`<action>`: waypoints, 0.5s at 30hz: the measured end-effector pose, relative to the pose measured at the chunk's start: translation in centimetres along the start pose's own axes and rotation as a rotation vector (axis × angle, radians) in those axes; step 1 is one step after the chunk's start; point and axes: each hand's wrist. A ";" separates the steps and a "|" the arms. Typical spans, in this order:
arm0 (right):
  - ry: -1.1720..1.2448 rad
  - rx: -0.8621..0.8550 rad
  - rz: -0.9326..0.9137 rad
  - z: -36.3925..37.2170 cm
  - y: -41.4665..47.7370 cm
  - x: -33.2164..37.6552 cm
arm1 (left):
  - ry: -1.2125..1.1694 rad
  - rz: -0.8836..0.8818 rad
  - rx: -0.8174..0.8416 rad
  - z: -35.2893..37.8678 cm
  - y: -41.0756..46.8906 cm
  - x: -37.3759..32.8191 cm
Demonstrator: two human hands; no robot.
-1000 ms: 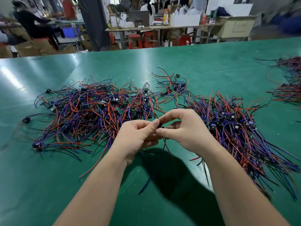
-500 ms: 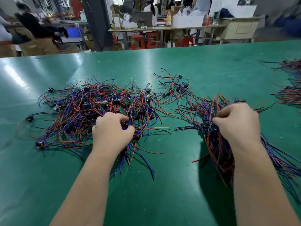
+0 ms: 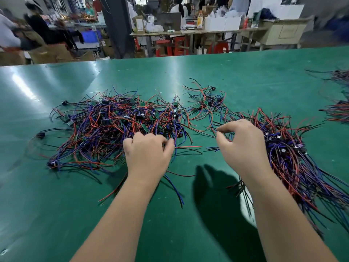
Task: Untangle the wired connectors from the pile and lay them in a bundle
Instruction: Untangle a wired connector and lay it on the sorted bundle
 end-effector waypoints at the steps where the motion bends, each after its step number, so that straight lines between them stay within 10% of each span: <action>1: 0.021 0.013 -0.014 0.3 -0.2 0.1 | 0.047 0.013 0.050 0.1 0.0 -0.1; 10: 0.317 0.229 0.095 1.9 -0.4 0.0 | -0.607 -0.207 -0.071 -0.5 0.4 1.3; 15: 1.021 0.196 0.484 2.1 -0.1 1.2 | -1.355 -0.190 -0.037 -3.0 0.5 -0.2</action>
Point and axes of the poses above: each hand's wrist, its own y-axis towards the middle knuckle, its own z-axis out of the palm, x = y × z, and after that the axes turned 7 degrees about y, right-handed
